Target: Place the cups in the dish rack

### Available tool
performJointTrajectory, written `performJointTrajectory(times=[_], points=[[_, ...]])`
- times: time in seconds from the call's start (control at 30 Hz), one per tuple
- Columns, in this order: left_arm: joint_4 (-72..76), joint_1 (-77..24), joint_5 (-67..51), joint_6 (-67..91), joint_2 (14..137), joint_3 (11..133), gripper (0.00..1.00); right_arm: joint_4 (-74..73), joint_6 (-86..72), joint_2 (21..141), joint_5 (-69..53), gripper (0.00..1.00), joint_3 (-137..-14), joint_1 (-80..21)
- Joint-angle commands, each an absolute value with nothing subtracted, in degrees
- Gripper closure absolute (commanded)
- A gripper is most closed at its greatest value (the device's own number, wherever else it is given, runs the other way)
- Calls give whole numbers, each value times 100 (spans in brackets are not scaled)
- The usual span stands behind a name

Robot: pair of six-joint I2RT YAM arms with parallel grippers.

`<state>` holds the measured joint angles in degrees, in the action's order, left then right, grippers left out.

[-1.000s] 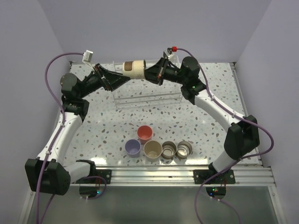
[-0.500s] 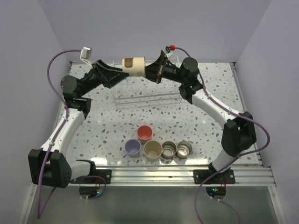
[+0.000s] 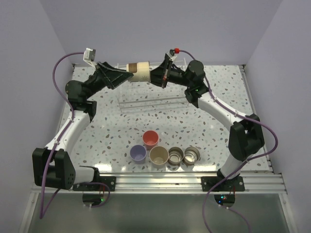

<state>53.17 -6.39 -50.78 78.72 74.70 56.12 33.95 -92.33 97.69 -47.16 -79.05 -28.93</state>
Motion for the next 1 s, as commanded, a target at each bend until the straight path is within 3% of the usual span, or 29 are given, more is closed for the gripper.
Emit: performJointTrajectory(times=[0.0, 0.2, 0.3, 0.33, 0.47, 0.57, 0.73, 0.83, 0.87, 0.97], points=[[5809, -624, -4949, 8068, 7444, 5696, 0, 3577, -9097, 9887, -4878, 100, -8191, -2918], [5775, -624, -4887, 8156, 7497, 5766, 1, 3059, -8596, 9905, -4948, 100, -8271, -2918], [5748, -624, -4878, 8156, 7532, 5748, 7, 3129, -8622, 9949, -4922, 100, -8288, -2909], [5757, -633, -4878, 8156, 7541, 5739, 11, 3129, -8622, 9984, -4913, 100, -8297, -2909], [5739, -633, -4887, 8148, 7567, 5722, 47, 3138, -8640, 10046, -4896, 100, -8350, -2909], [5704, -633, -4896, 8130, 7585, 5730, 67, 3164, -8648, 10063, -4878, 100, -8358, -2918], [5458, -633, -4922, 7998, 7594, 5783, 91, 2866, -8447, 10063, -4869, 100, -8350, -2909], [5257, -633, -4922, 7884, 7567, 5844, 96, 2400, -8174, 10011, -4825, 72, -8332, -2909], [5186, -633, -4922, 7814, 7576, 5862, 96, 2260, -8069, 10002, -4808, 52, -8315, -2909], [5002, -633, -4922, 7726, 7611, 5959, 100, 2004, -7902, 9941, -4738, 34, -8297, -2892]])
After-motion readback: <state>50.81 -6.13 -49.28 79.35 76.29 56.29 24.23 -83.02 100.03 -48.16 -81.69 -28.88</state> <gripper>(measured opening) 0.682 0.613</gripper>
